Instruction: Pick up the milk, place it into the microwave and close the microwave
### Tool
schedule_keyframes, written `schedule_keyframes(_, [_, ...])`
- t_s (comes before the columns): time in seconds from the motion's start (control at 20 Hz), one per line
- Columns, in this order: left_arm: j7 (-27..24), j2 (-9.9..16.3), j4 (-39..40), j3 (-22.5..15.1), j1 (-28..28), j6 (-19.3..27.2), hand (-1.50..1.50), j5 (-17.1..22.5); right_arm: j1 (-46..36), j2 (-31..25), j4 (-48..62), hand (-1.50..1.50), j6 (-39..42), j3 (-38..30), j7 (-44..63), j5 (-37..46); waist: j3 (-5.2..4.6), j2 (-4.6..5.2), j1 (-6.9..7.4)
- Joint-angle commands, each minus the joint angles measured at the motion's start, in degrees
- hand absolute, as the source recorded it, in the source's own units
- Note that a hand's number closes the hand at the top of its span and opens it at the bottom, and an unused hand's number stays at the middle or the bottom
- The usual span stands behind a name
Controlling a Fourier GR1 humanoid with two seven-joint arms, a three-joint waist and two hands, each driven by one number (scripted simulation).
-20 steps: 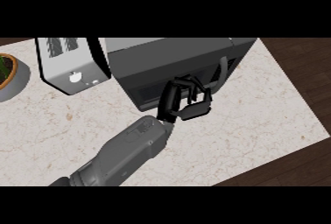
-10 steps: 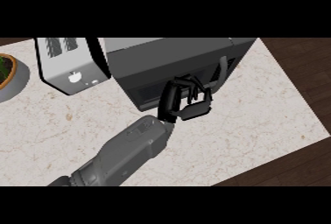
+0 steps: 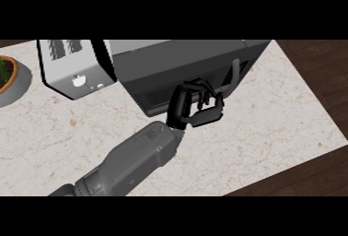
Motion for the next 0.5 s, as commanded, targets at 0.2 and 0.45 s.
schedule_keyframes(0.2, [-0.12, 0.04, 4.44, 2.28, -5.28, -0.96, 1.5, 2.18, -1.13, -0.34, 4.68, -1.5, 1.96, -0.56, 0.18, -2.76, -0.02, 0.76, -0.01])
schedule_keyframes(0.45, [-0.46, 0.04, 4.94, 1.23, -6.02, -0.87, 1.5, 2.92, -3.03, -1.06, 6.41, -1.5, 2.63, -0.81, 0.71, -4.51, -0.02, 0.89, 0.5])
